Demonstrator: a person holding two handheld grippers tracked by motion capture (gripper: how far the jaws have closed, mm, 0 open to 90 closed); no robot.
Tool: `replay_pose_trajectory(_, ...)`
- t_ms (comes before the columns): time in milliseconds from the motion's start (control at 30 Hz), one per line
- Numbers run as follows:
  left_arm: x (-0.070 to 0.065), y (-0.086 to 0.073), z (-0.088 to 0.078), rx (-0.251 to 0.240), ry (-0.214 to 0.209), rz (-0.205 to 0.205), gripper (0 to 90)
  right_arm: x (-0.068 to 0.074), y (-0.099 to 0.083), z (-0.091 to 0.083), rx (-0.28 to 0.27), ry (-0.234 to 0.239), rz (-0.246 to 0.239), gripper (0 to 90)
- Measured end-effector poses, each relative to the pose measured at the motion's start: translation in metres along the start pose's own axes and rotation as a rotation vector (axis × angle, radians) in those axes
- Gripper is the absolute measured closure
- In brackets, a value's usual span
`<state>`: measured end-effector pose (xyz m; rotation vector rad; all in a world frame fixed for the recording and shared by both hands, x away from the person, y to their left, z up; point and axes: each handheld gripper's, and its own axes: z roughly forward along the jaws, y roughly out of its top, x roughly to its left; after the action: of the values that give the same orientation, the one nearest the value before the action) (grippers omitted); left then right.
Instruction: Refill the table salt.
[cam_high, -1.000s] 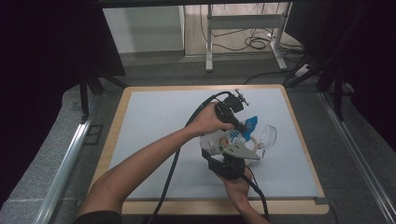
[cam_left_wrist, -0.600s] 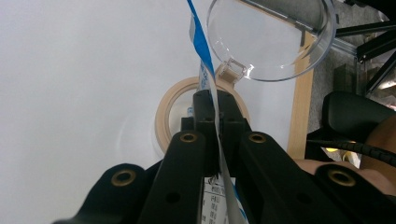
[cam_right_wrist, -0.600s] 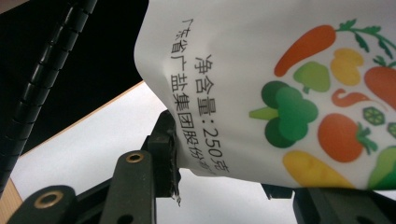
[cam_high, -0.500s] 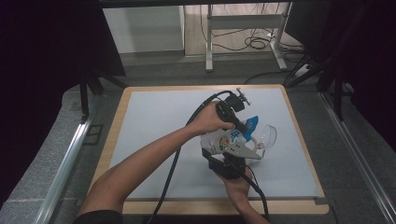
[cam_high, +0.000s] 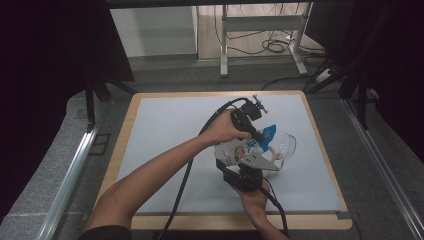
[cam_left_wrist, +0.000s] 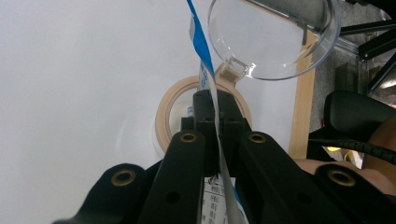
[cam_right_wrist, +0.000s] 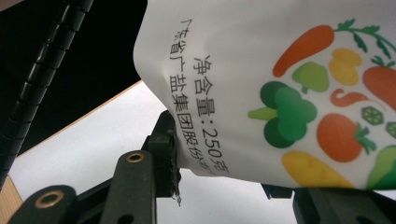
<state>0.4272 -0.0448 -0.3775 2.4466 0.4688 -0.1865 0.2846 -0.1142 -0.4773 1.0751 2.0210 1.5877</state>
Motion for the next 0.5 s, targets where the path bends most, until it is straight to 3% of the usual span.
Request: replay_pose_trajectory(500,0.0006,-0.0002,0.0001,0.001,-0.003,-0.002,90.0,0.0002,-0.0007,0.0006,0.0,0.003,0.006,56.5)
